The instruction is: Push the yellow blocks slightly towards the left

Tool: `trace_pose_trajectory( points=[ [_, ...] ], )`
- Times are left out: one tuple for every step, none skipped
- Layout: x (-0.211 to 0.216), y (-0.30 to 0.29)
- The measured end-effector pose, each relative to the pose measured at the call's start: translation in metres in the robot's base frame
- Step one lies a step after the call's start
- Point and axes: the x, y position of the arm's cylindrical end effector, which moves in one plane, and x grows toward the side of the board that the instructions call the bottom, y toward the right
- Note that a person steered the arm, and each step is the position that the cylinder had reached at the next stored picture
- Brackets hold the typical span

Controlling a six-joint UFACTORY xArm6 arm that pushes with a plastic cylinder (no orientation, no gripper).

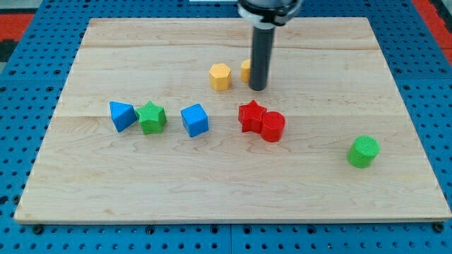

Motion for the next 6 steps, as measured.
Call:
trace_pose_trajectory(
  points=[
    [-0.002,-0.022],
    [0.028,0.06],
    [-0.012,0.097],
    [-0.047,0.032],
    [-0.027,-0.006],
    [-0.027,0.039]
  ],
)
